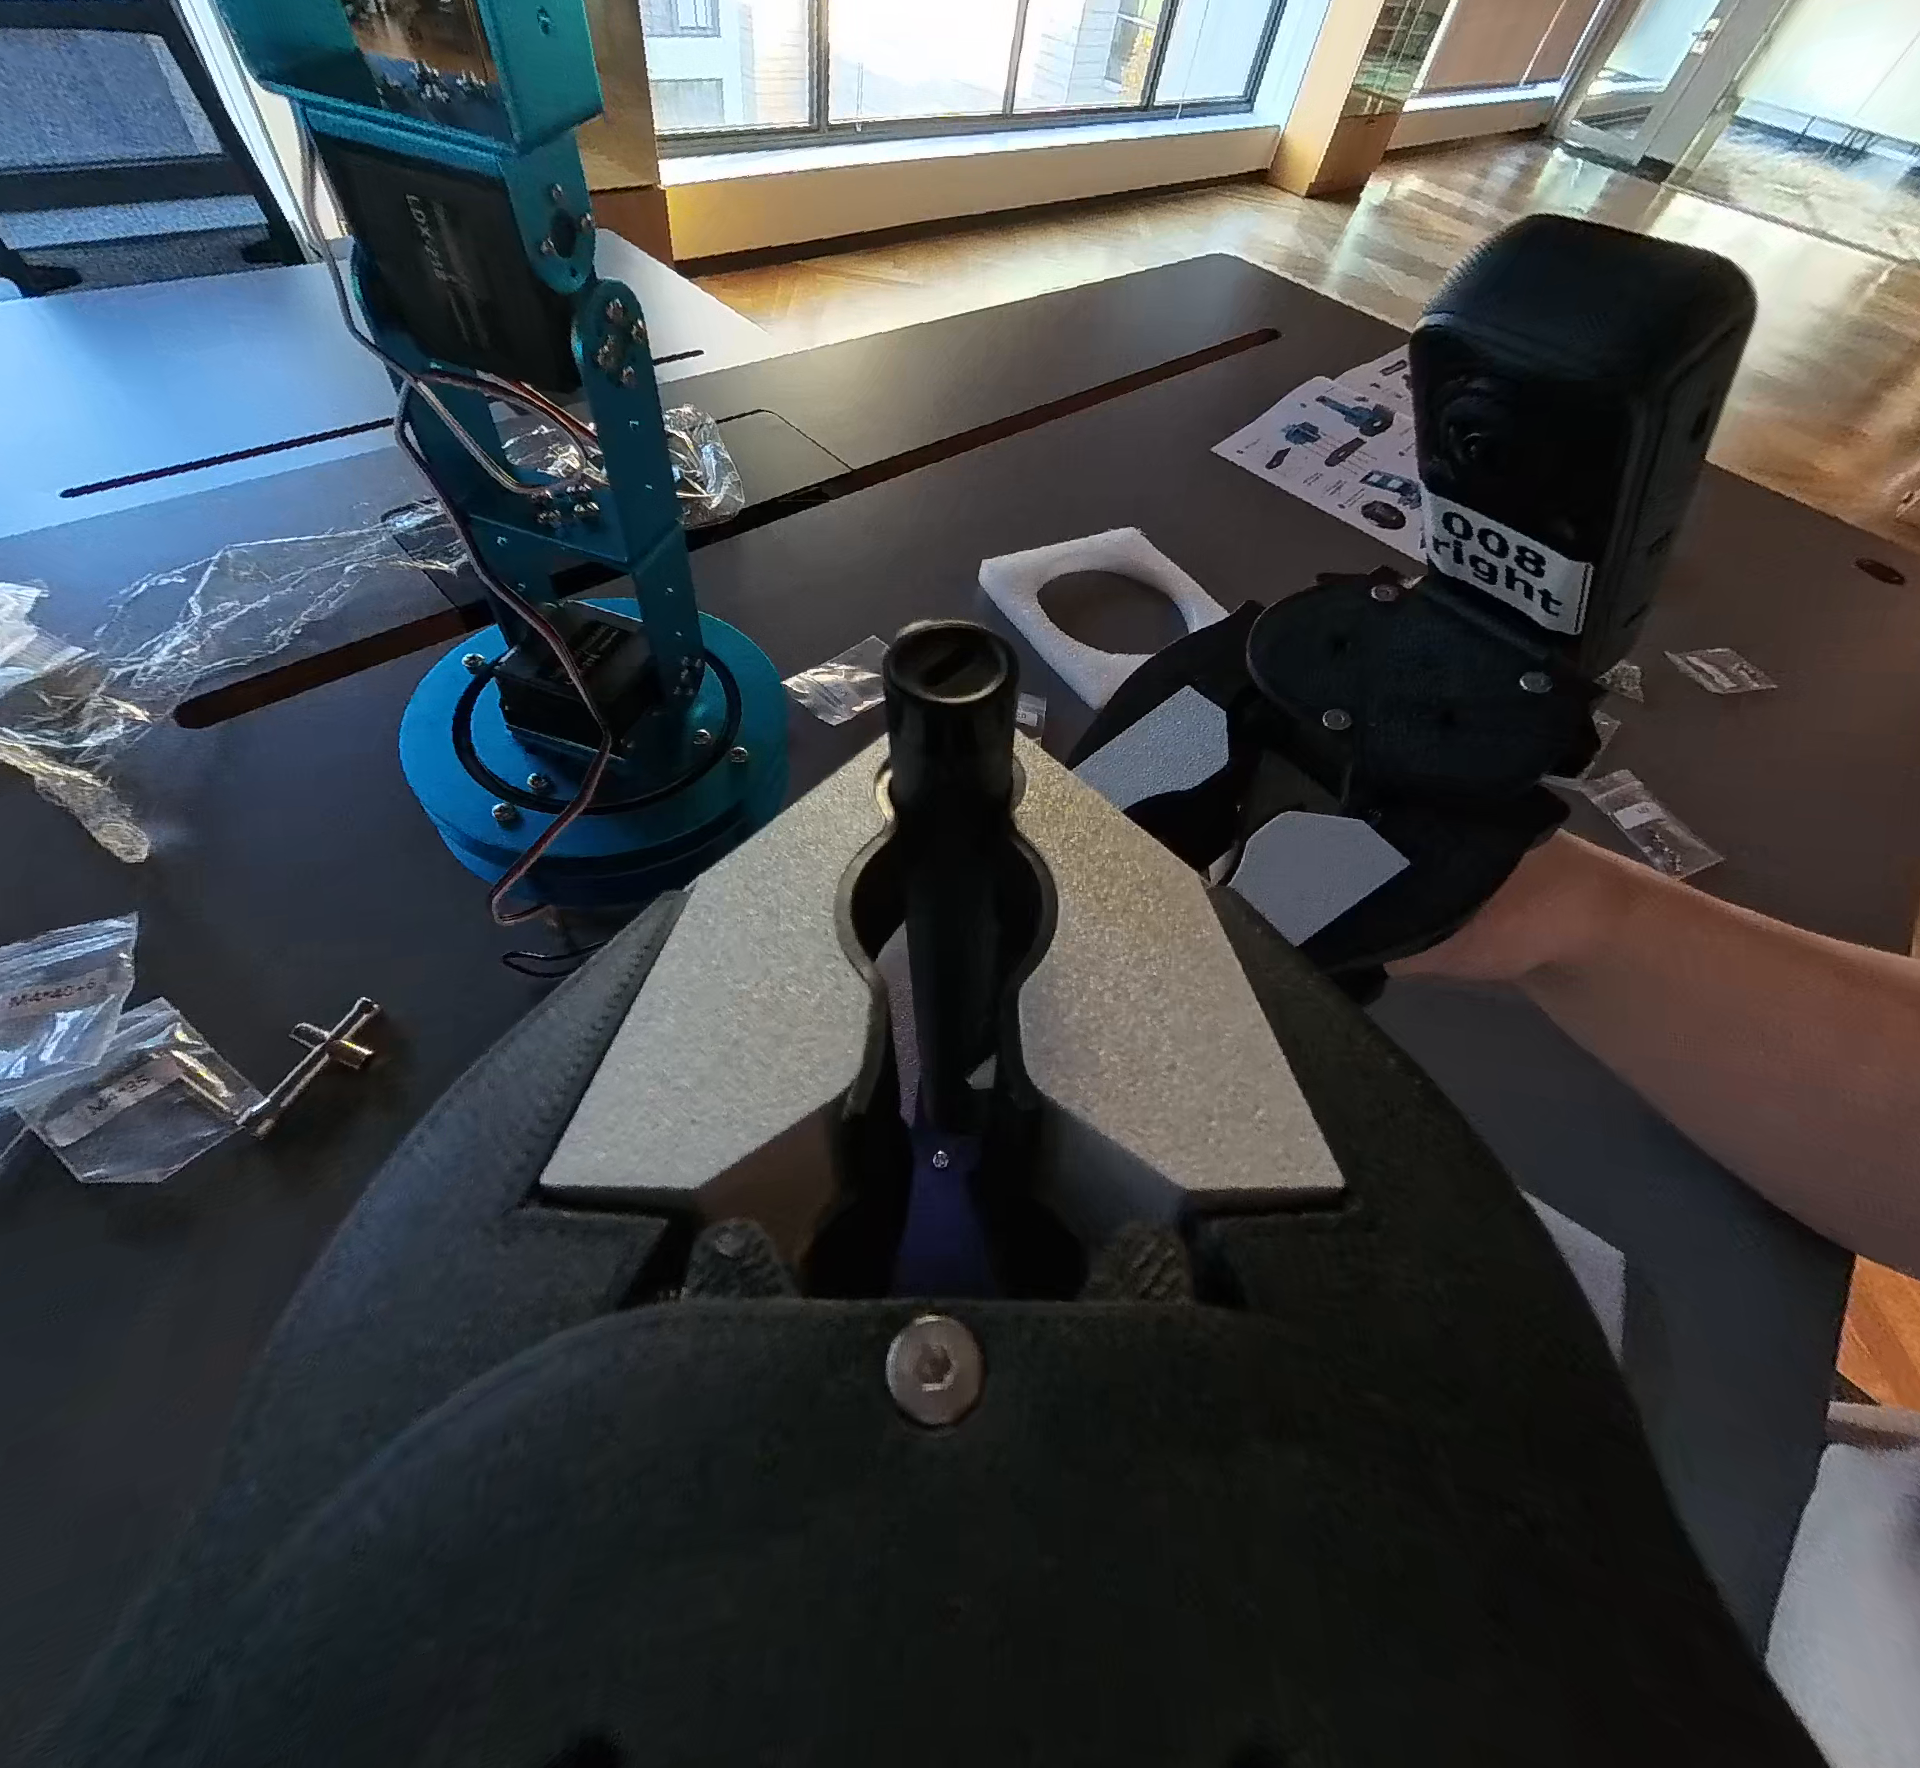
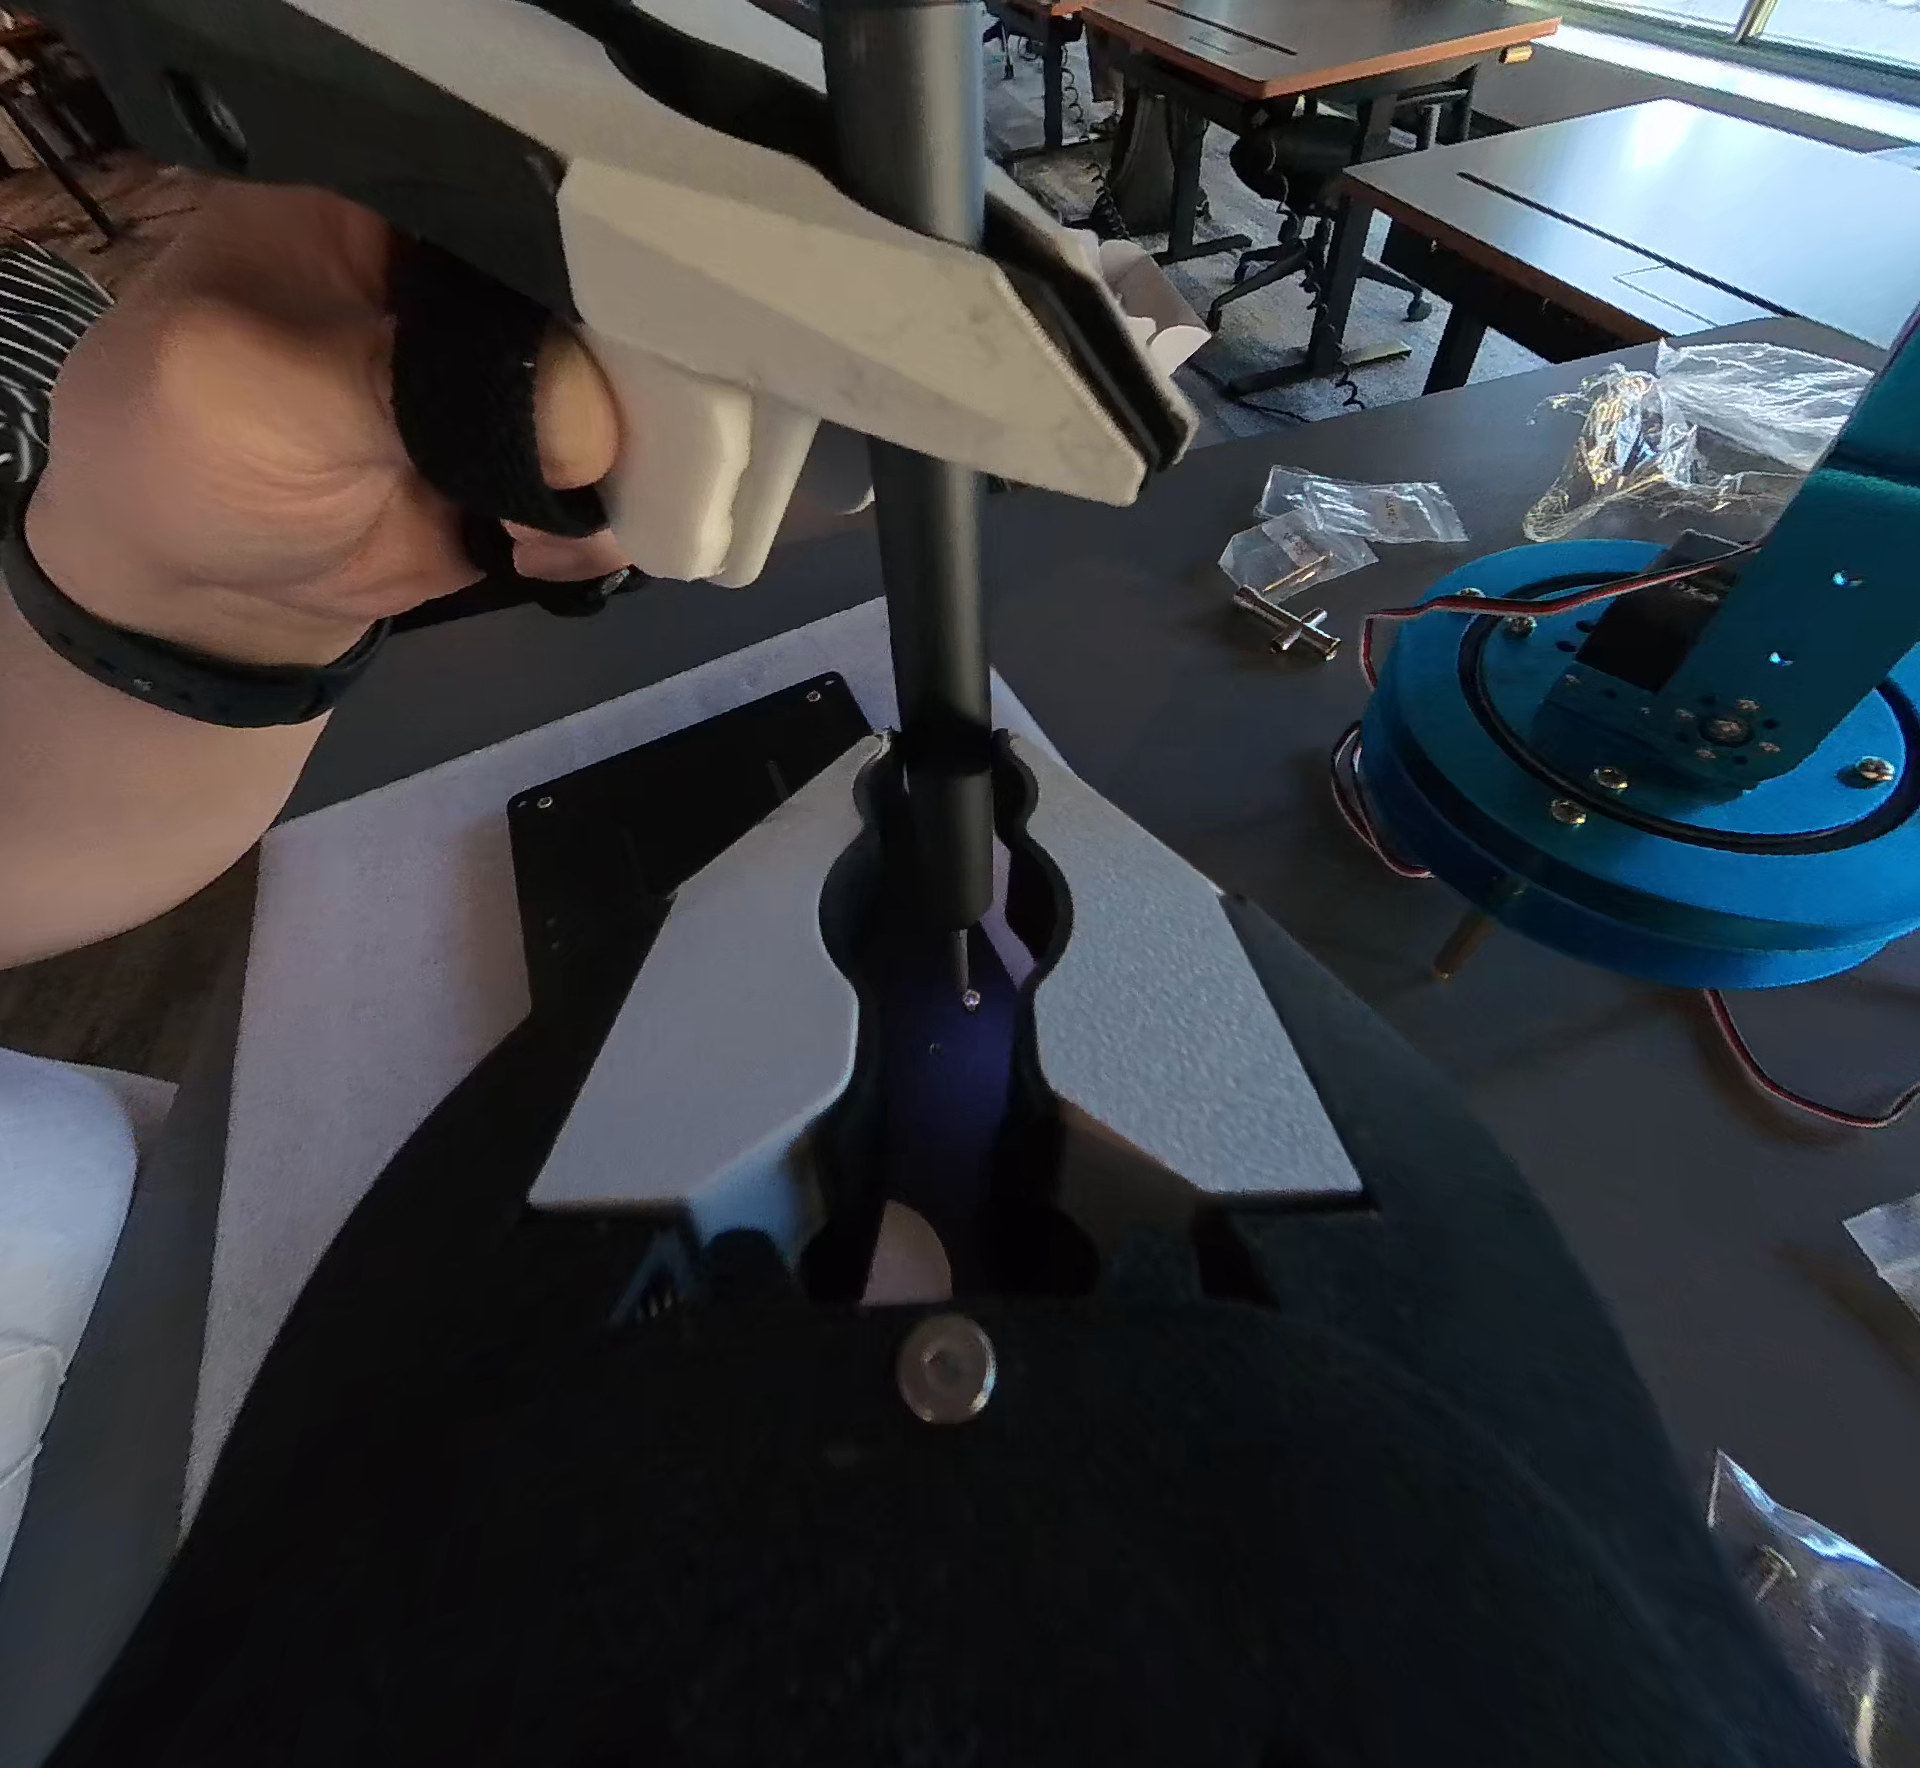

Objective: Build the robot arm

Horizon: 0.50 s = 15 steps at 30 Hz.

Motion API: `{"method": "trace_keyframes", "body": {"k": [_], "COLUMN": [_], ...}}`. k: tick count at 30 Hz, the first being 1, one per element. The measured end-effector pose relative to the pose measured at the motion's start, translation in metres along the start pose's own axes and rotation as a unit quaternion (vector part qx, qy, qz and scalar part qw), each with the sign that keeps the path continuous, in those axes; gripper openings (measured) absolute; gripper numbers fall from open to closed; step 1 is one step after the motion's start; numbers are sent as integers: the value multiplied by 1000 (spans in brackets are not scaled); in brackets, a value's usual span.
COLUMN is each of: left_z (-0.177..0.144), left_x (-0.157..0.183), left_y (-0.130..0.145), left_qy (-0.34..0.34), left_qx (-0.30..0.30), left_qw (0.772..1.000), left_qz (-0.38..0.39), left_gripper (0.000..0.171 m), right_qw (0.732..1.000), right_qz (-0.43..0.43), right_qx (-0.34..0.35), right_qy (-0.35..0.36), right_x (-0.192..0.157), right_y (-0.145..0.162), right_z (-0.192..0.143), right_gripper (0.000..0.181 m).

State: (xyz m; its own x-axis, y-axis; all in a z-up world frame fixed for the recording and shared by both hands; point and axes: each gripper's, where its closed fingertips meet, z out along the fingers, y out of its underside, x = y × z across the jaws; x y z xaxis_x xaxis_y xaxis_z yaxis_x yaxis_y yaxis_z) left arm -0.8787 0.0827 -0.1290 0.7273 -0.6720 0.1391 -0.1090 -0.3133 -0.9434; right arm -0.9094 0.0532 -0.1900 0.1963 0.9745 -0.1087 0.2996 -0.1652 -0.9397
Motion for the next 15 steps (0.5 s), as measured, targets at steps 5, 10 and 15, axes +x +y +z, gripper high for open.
{"method": "trace_keyframes", "body": {"k": [5, 10, 15], "left_z": [0, 0, 1], "left_x": [1, -2, -3], "left_y": [2, 7, 11], "left_qy": [1, -1, -4], "left_qx": [-1, -4, -9], "left_qw": [1000, 1000, 1000], "left_qz": [4, 1, 1], "left_gripper": [9, 9, 9], "right_qw": [1000, 1000, 1000], "right_qz": [-11, -14, -10], "right_qx": [0, -3, -7], "right_qy": [-3, -2, -4], "right_x": [-1, 1, 2], "right_y": [2, 6, 9], "right_z": [1, 4, 6], "right_gripper": [15, 15, 15]}}
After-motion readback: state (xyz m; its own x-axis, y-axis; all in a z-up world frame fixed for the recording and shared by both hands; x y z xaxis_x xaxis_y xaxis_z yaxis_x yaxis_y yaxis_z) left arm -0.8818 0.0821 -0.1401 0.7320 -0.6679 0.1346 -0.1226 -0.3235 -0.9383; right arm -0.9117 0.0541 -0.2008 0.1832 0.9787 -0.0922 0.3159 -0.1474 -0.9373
